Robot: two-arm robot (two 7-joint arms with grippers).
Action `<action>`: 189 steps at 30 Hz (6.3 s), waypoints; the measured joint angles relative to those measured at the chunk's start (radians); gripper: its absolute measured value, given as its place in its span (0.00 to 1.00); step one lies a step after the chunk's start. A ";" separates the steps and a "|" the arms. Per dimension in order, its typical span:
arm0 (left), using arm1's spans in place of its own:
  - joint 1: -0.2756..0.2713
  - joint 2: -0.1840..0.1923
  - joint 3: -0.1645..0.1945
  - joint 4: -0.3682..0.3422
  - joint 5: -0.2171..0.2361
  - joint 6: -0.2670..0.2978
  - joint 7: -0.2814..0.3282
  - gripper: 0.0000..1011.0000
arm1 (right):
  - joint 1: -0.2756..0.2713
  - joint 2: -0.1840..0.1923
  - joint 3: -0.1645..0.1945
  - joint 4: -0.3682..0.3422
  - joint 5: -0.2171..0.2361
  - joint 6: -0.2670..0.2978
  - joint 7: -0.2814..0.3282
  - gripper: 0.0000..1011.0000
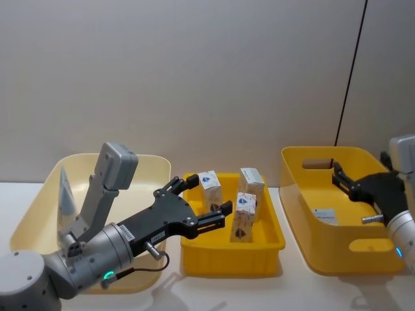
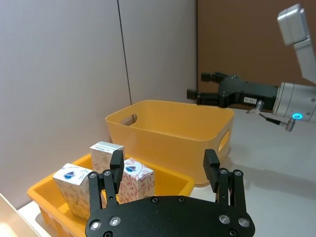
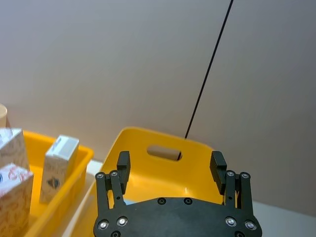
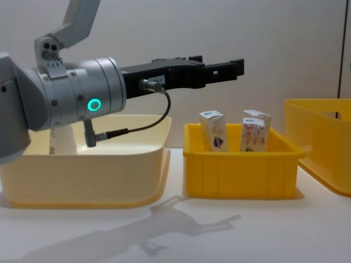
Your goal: Bimanual collaborative sorting of washing and personal care products
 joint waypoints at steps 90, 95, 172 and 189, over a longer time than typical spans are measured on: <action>0.293 0.099 -0.028 -0.220 0.293 -0.021 0.545 0.99 | -0.264 -0.015 -0.119 -0.158 0.224 -0.138 0.056 0.99; 0.293 0.099 -0.028 -0.220 0.293 -0.021 0.545 0.99 | -0.215 -0.035 -0.134 -0.114 0.215 -0.125 0.061 0.99; 0.293 0.099 -0.028 -0.220 0.293 -0.021 0.545 0.99 | 0.137 -0.285 -0.222 0.376 0.067 -0.083 -0.048 0.45; 0.293 0.099 -0.028 -0.220 0.293 -0.021 0.545 0.99 | 0.132 -0.248 -0.202 0.296 0.057 -0.206 -0.001 0.45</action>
